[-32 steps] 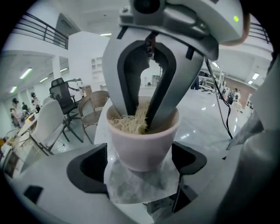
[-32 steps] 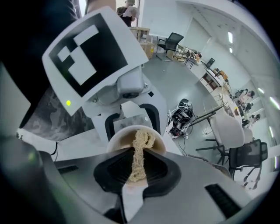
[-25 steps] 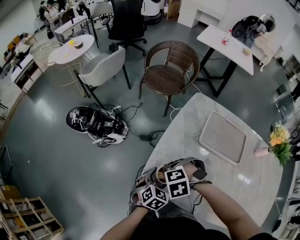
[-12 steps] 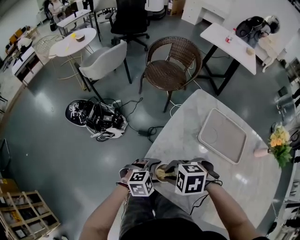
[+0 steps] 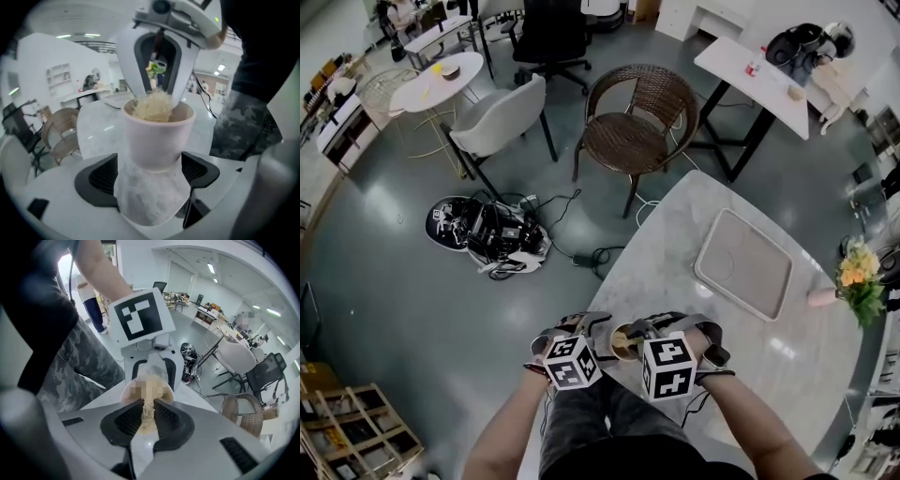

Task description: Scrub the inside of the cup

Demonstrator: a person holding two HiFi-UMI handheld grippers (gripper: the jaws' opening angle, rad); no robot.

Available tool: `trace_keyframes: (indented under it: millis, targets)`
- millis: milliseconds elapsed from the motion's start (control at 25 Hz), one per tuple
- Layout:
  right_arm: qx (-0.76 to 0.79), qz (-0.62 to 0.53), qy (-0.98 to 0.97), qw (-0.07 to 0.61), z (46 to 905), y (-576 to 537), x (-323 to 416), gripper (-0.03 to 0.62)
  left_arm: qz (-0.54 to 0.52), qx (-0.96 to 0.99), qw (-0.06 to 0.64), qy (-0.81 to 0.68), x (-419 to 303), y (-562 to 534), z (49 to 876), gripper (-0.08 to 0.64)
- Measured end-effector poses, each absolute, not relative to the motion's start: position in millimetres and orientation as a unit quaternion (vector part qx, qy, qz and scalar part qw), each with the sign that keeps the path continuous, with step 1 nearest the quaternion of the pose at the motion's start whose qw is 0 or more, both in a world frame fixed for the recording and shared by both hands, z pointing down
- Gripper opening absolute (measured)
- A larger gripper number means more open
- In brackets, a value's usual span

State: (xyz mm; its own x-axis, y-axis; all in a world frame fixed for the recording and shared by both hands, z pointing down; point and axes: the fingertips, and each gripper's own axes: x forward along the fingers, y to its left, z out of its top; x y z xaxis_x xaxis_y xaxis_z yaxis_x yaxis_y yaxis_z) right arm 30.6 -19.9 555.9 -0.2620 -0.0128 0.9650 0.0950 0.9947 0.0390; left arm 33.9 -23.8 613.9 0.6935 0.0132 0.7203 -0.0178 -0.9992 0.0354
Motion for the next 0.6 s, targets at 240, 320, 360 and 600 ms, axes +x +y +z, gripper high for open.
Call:
trace_keyframes:
  millis: [240, 320, 360, 600]
  targets:
    - [-0.055, -0.09, -0.761, 0.641, 574, -19, 28, 0.06, 0.376, 0.903, 0.061, -0.199, 32, -21, 615, 0.428]
    - [-0.065, -0.1, -0.75, 0.651, 575, -19, 27, 0.06, 0.385, 0.888, 0.07, -0.243, 35, -20, 615, 0.428]
    - [-0.068, -0.103, -0.745, 0.655, 575, -19, 27, 0.06, 0.385, 0.883, 0.073, -0.259, 37, -20, 614, 0.428]
    - [-0.077, -0.079, -0.757, 0.645, 575, -15, 25, 0.06, 0.376, 0.891, 0.047, -0.25, 53, -23, 606, 0.426]
